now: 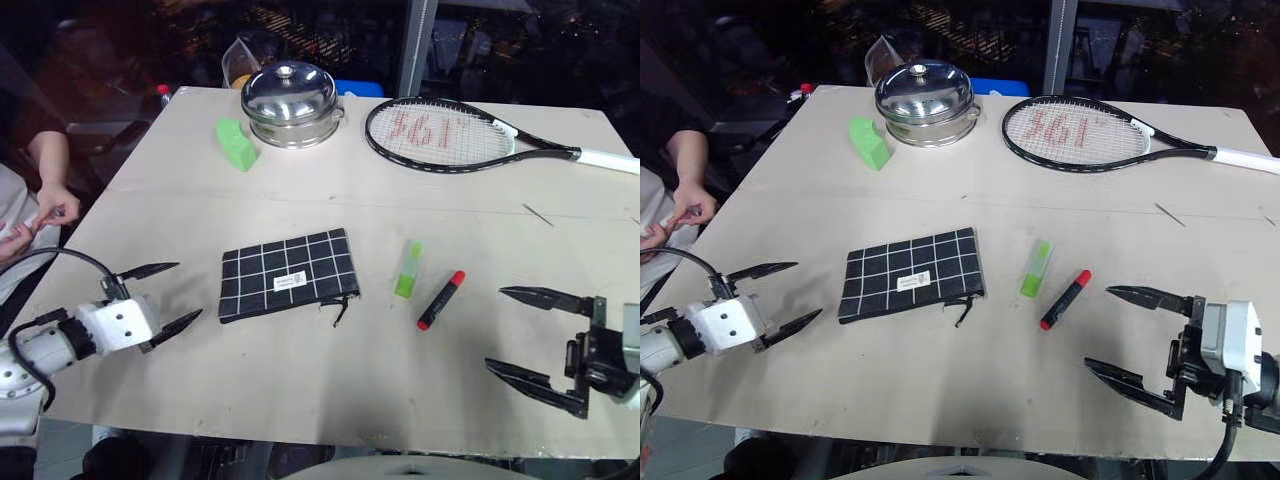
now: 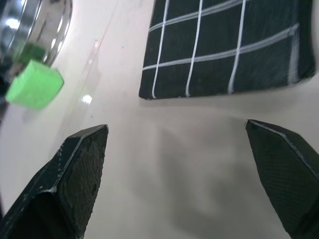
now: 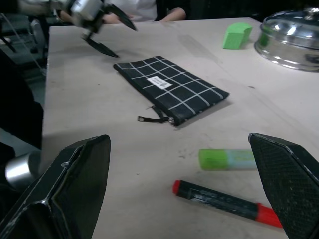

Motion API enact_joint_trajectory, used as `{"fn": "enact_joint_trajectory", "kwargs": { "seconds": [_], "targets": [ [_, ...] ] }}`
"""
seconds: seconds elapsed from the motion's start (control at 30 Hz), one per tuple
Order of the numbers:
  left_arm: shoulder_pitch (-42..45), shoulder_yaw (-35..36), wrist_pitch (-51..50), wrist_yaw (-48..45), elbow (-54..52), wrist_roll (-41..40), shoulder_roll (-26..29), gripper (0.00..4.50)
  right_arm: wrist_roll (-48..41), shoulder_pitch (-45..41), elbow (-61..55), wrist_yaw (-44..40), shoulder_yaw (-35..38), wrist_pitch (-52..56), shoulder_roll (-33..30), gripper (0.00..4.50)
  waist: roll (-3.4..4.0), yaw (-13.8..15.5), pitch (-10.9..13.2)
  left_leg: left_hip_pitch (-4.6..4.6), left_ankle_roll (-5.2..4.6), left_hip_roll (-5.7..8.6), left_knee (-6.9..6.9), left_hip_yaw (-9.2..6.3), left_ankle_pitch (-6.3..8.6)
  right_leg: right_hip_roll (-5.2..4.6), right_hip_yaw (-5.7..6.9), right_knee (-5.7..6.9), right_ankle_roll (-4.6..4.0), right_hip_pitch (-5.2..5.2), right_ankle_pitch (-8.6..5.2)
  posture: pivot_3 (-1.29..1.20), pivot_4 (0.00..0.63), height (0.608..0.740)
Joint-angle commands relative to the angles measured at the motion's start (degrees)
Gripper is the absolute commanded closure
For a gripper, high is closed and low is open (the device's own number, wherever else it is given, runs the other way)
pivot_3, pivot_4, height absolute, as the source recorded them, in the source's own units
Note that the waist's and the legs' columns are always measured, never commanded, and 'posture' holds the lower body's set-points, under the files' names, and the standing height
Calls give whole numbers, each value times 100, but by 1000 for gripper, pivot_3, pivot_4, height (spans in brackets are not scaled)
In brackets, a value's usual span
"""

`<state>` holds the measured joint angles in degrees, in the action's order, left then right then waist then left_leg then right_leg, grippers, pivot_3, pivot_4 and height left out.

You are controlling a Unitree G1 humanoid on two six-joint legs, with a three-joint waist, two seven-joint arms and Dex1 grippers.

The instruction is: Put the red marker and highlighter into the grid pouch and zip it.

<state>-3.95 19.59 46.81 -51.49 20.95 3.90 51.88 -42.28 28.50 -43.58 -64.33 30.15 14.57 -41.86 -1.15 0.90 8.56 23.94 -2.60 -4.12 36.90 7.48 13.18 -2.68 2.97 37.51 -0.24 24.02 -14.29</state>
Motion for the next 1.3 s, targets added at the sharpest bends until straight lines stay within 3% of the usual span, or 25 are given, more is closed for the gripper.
{"fn": "enact_joint_trajectory", "kwargs": {
  "seconds": [0.03, 0.2, 0.33, 0.43, 0.5, 0.6, 0.7, 0.8, 0.9, 0.97, 1.13, 1.3],
  "targets": [
    [668, -616, 1105, 505, 715, 760, 51, 35, -58, 127, -332, 142, 91, -105, 69, 0, -1, -2, 0, 0, 0, 0, -1, 0, 0, 0, 3, 0, 0, 0, 0, 0, 150, 740],
    [1689, -1528, 1700, 843, 1451, 1452, -148, 35, -52, 333, -505, 275, 129, -108, 149, 0, 17, 8, -13, -3, -3, 0, 1, 3, -2, 1, 7, 8, 1, -3, 1, 0, 150, 740],
    [2429, -2186, 1822, 969, 1856, 1573, -533, 35, -54, 405, -650, 469, 105, -71, 175, 0, 82, 170, -49, -9, -8, 2, 26, 3, -2, -1, 31, 14, 25, -30, -11, 0, 150, 740],
    [2624, -2531, 1617, 715, 1928, 1231, -746, 822, -90, 337, -827, 725, 58, 58, 113, 0, 90, 239, -55, -7, -15, 3, 40, 12, -2, -18, 52, 16, 33, -41, -16, 0, 150, 740],
    [2665, -2655, 1445, 560, 1893, 963, -788, 1867, -195, 240, -963, 988, 31, 221, 56, 0, 74, 210, -62, -1, -23, 3, 50, 13, 1, -18, 50, 16, 35, -43, -16, 0, 150, 740],
    [2670, -2713, 961, 289, 1625, 302, -872, 3040, -313, 62, -1112, 1532, -129, 610, -31, 0, 57, 121, -69, -1, -54, 2, 50, 13, -8, -17, 49, 20, 37, -44, -18, 0, 150, 740],
    [2514, -2670, -169, -200, 929, -635, -951, 4397, -150, -200, -1249, 2180, -462, 895, 26, 0, 54, 79, -68, -1, -56, 1, 49, 12, -9, -13, 48, 30, 36, -45, -17, 0, 150, 740],
    [2187, -2544, -2190, -574, -418, -1709, -915, 4475, -389, -931, -1262, 3295, -1112, 1801, -24, 0, 35, -9, -55, -1, -54, -4, 52, 6, -10, -9, 51, 39, 46, -44, -23, 0, 150, 740],
    [1970, -2414, -3414, -571, -1334, -2167, -865, 4475, -371, -1688, -1248, 4400, -1618, 2905, -151, 0, 19, -60, -45, -4, -49, -6, 53, 3, -14, -5, 48, 46, 49, -44, -25, 0, 150, 740],
    [1878, -2381, -4112, -481, -1864, -2411, -897, 4475, -1104, -2339, -781, 4977, -1970, 3589, 141, 0, 15, -96, -45, -7, -49, -6, 53, 5, -14, 0, 43, 46, 49, -44, -24, 0, 150, 740],
    [1726, -2315, -4871, -349, -2526, -2484, -993, 4475, -1885, -3379, 65, 6016, -2278, 4412, 914, 0, 6, -141, -41, -5, -48, -5, 52, 3, -15, 6, 42, 46, 55, -45, -9, 0, 150, 740],
    [1671, -2295, -5012, -349, -2672, -2370, -1092, 4475, -1996, -4175, 807, 6437, -2550, 4736, 1533, 0, 7, -153, -40, -2, -48, -5, 51, 7, -15, 8, 41, 45, 54, -44, -4, 0, 150, 740]
  ]
}}
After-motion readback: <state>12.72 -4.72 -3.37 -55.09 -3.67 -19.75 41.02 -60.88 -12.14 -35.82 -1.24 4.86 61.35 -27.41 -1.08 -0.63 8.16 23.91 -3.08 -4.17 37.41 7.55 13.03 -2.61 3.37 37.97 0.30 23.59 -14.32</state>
